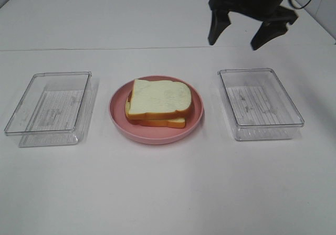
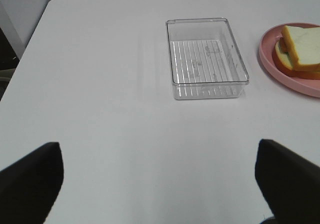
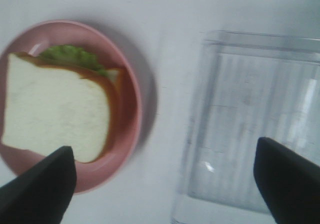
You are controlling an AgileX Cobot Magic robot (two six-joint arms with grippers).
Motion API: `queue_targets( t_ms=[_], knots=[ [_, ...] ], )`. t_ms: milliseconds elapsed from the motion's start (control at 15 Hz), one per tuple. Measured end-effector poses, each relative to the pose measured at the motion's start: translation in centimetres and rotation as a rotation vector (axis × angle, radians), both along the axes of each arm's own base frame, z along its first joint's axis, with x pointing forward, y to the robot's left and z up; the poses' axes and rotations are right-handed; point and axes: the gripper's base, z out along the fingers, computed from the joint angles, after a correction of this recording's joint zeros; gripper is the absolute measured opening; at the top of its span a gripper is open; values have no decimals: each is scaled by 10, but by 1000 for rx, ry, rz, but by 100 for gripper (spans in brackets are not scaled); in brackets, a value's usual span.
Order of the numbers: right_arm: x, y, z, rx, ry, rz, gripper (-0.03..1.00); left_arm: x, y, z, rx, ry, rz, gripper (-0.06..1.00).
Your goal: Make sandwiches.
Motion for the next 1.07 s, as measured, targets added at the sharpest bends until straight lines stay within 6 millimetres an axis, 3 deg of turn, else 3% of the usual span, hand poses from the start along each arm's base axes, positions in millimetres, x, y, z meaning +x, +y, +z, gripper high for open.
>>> queue_targets(
  t_ms=[267, 333, 533, 600, 667, 867, 933, 1000, 1067],
  knots=[
    [13, -76, 27, -169, -17, -187, 93, 0, 0, 0, 0, 0, 0, 96],
    [13, -87, 29, -185, -20, -208, 93, 0, 0, 0, 0, 0, 0, 96],
    [-4, -88, 49, -188, -52, -210, 93, 0, 0, 0, 0, 0, 0, 96],
    [-42, -92, 68, -201, -58, -210, 93, 0, 0, 0, 0, 0, 0, 96],
    [-70, -95, 75, -215, -55, -209, 93, 0, 0, 0, 0, 0, 0, 96],
    [-184, -103, 98, -213, -127, -218, 93, 0, 0, 0, 0, 0, 0, 96],
    [-218, -104, 101, -193, -174, -226, 93, 0, 0, 0, 0, 0, 0, 96],
    [-237, -105, 102, -188, -207, -230, 93, 0, 0, 0, 0, 0, 0, 96],
    [-274, -108, 102, -175, -275, -237, 93, 0, 0, 0, 0, 0, 0, 96]
  ],
)
